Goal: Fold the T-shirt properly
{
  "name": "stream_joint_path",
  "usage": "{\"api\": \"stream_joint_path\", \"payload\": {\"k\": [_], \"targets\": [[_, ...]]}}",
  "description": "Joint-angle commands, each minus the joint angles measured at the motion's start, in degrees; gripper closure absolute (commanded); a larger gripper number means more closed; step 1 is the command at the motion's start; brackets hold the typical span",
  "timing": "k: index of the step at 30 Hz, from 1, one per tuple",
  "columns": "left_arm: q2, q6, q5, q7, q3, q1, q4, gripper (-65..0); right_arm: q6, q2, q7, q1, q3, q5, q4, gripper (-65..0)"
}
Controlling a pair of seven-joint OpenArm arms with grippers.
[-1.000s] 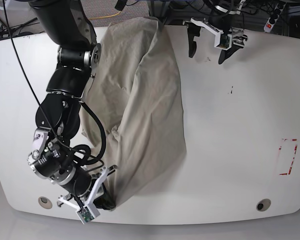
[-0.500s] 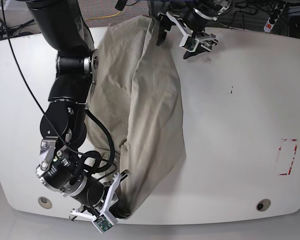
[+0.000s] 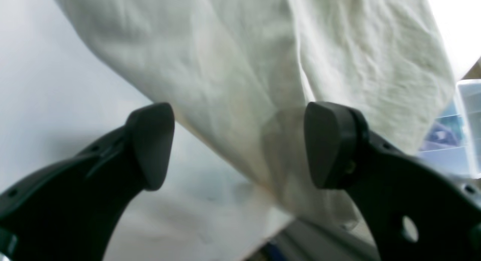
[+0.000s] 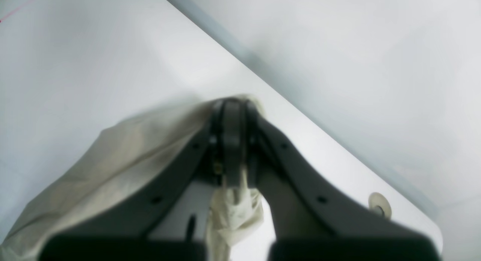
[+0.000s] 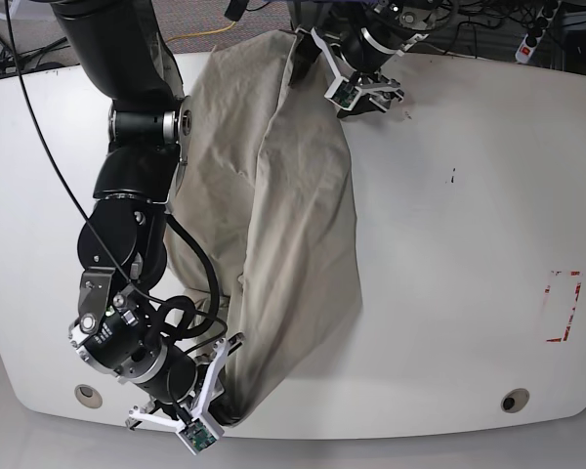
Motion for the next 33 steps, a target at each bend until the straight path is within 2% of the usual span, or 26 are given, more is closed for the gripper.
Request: {"api": "stream_joint_path", "payload": {"k": [1, 7, 9, 11, 15, 19, 25, 33], "targets": [[-0.04, 0.14, 0.06, -0.87, 0.29, -0.3, -0.44, -50.6, -0.12, 0.23, 1.74, 2.27, 0.21, 0.58, 1.0, 0.0], [-0.04, 0.14, 0.06, 0.19, -0.15, -3.11, -2.2, -48.9, -0.12, 0.31, 1.74, 2.27, 0.21, 0.31, 1.0, 0.0], [0.05, 0.14, 0.06, 2.03, -0.15, -3.99, -3.17, -41.3, -0.12, 0.31, 1.74, 2.27, 0.21, 0.31, 1.09, 0.0], [0.05, 0.14, -0.03, 4.58, -0.07, -5.58, -4.05, -28.1, -0.12, 0.58, 1.74, 2.18, 0.21, 0.31, 1.17, 0.0], [0.13, 0.14, -0.2, 7.57, 0.11, -7.77, -5.98, -9.0, -0.12, 0.93, 1.74, 2.18, 0.21, 0.66, 1.17, 0.0], [0.22, 0.14, -0.29, 9.07, 0.2, -9.71, -7.74, -1.0, -0.12, 1.02, 1.66, 2.18, 0.21, 0.58, 1.17, 0.0], [0.05, 0.14, -0.29, 8.89, -0.42, -10.76, -7.3, 0.0, -0.12, 1.1, 1.66, 2.27, 0.3, 0.14, 1.17, 0.0], [-0.31, 0.05, -0.12, 9.24, -10.26, -10.85, -1.15, 0.0, -0.12, 1.19, 1.66, 2.53, 0.3, 0.05, 1.17, 0.0]]}}
